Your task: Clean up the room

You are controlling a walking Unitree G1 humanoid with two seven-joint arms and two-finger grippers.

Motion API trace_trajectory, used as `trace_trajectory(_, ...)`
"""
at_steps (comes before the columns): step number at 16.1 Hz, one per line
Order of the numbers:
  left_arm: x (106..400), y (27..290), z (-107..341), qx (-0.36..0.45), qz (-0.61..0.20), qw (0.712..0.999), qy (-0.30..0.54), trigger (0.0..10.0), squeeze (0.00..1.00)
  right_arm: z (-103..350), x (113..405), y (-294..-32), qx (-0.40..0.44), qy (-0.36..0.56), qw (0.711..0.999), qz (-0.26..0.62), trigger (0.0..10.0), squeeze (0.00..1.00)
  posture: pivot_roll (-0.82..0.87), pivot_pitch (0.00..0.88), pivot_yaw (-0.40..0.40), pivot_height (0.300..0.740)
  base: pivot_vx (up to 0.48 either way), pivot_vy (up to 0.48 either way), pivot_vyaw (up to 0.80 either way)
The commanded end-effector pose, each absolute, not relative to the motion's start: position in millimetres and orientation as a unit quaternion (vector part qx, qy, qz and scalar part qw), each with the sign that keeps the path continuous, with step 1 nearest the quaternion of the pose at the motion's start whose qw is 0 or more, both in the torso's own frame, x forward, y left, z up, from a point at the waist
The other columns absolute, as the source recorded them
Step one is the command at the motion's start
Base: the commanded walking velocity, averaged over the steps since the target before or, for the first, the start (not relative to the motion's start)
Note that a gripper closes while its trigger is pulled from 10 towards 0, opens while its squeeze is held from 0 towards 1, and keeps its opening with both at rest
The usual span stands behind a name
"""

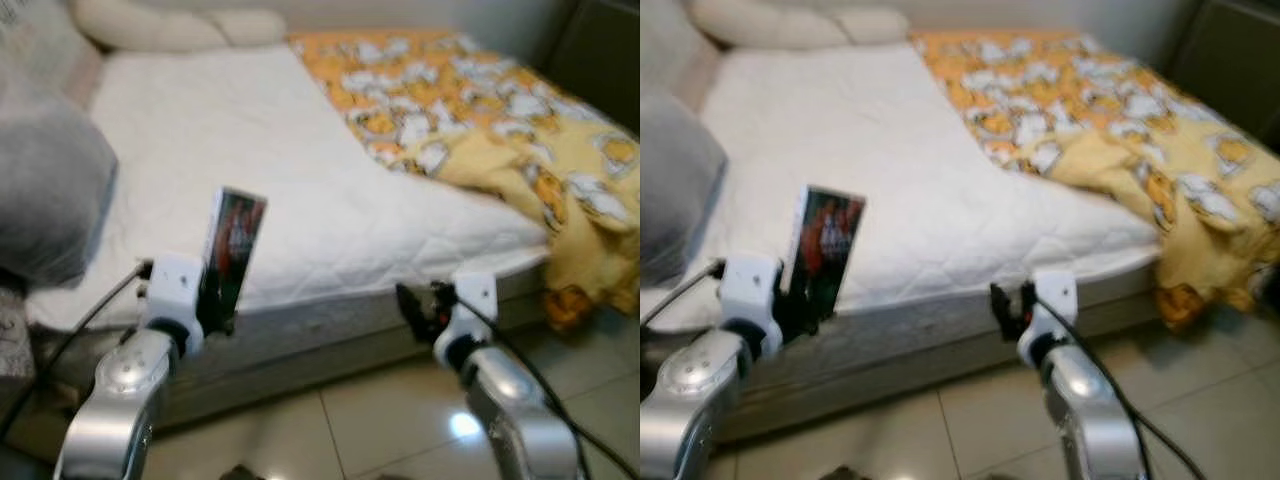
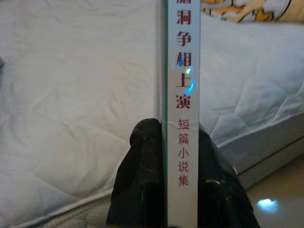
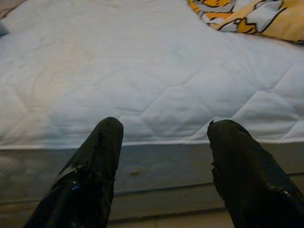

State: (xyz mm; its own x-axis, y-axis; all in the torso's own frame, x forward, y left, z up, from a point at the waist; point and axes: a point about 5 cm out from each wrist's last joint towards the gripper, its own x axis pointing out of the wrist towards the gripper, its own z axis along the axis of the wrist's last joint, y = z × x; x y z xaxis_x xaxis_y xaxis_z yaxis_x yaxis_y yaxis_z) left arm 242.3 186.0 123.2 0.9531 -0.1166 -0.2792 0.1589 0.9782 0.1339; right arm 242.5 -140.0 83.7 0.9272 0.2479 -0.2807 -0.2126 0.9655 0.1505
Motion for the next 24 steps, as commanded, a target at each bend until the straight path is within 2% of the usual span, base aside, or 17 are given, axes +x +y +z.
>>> trace_trajectory(1, 247.1, 185.6, 136.8, 0.068, -0.062, 0.991, 0.097, 10.0, 0.00, 87.1, 245.0, -144.2, 0.052, 0.144, 0.982, 0.112, 10.0, 0.00, -0.05, 0.000, -0.044, 0.740, 0.000, 0.000, 0.00)
trace_trajectory(6, 250.4, 193.1, 140.4, 0.070, -0.051, 0.992, 0.091, 10.0, 0.00, 89.6, 250.0, -143.0, 0.056, 0.137, 0.982, 0.114, 10.0, 0.00, -0.04, 0.000, -0.039, 0.740, 0.235, 0.000, 0.00)
trace_trajectory(8, 251.6, 193.9, 141.0, 0.071, -0.051, 0.992, 0.090, 10.0, 0.00, 91.0, 251.5, -141.0, 0.030, 0.133, 0.982, 0.130, 10.0, 0.00, -0.05, 0.000, -0.036, 0.740, 0.345, 0.000, 0.00)
trace_trajectory(12, 253.7, 193.7, 141.2, 0.076, -0.054, 0.991, 0.092, 10.0, 0.00, 91.8, 253.8, -139.3, 0.024, 0.132, 0.981, 0.138, 10.0, 0.00, -0.05, 0.000, -0.032, 0.740, 0.374, 0.000, 0.71)
trace_trajectory(24, 259.2, 197.2, 141.3, 0.086, -0.060, 0.990, 0.091, 10.0, 0.00, 93.9, 259.7, -138.1, 0.007, 0.124, 0.981, 0.152, 10.0, 0.00, -0.06, 0.000, -0.036, 0.740, 0.384, 0.000, 0.00)
